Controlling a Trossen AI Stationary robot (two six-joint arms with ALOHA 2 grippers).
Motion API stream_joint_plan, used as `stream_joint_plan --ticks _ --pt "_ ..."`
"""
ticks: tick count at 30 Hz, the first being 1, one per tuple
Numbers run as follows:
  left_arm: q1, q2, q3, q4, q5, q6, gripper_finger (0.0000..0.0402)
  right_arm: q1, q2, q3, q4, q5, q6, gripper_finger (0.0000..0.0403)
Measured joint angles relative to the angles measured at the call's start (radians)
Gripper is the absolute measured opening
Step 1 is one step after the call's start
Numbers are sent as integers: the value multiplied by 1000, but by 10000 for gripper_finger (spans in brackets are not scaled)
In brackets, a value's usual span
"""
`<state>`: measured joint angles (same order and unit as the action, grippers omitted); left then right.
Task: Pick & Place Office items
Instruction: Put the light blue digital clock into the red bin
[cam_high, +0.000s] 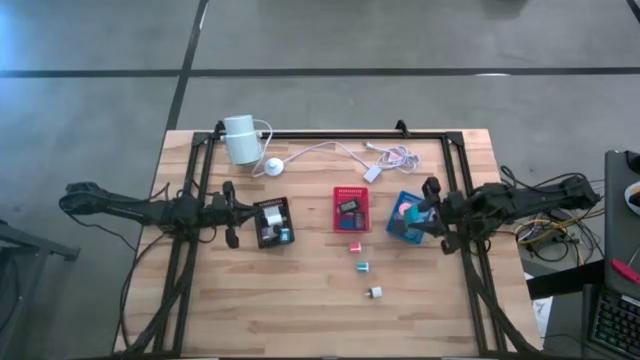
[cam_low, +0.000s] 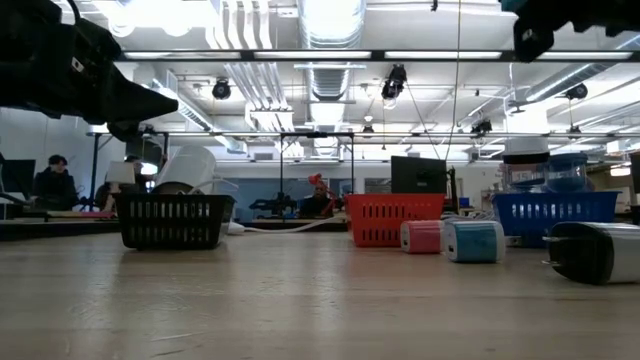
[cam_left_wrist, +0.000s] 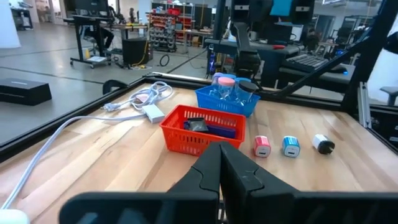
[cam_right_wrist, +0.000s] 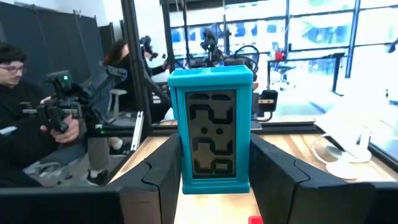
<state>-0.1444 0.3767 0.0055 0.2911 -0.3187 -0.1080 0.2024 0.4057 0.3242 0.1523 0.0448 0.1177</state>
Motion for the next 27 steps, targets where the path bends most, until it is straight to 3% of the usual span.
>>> stream_joint_plan --ticks 13,27 --pt "0 1 0 0 -31 7 5 -39 -265 -202 41 20 -9 147" --pt "0 1 0 0 -33 7 5 -40 -340 -315 99 37 -2 147"
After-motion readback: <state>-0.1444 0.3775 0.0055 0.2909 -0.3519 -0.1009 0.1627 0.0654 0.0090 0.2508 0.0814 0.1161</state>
